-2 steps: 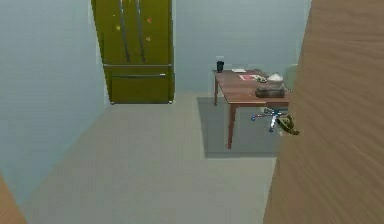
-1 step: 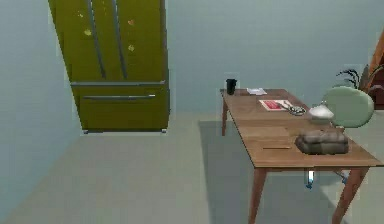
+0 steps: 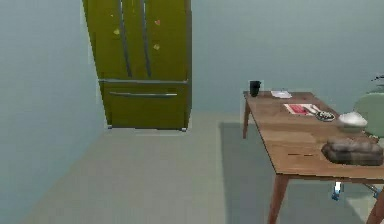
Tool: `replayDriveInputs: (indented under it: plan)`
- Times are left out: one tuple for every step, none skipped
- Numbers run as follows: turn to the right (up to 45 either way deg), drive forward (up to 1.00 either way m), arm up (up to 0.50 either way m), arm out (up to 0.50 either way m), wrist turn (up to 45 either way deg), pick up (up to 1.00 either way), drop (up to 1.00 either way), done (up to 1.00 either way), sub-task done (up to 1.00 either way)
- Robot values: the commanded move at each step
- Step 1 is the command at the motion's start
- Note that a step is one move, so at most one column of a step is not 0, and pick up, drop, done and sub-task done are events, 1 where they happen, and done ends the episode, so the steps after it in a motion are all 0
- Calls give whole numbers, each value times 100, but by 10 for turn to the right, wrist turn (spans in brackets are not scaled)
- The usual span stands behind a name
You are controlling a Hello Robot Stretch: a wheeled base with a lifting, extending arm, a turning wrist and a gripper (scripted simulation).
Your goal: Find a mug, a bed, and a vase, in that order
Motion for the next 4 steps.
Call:
replayDriveInputs:
  plan:
    - [0, 40, 0, 0, 0, 0, 0, 0, 0]
    - [450, 0, 0, 0, 0, 0, 0, 0, 0]
    - [450, 0, 0, 0, 0, 0, 0, 0, 0]
    - [0, 25, 0, 0, 0, 0, 0, 0, 0]
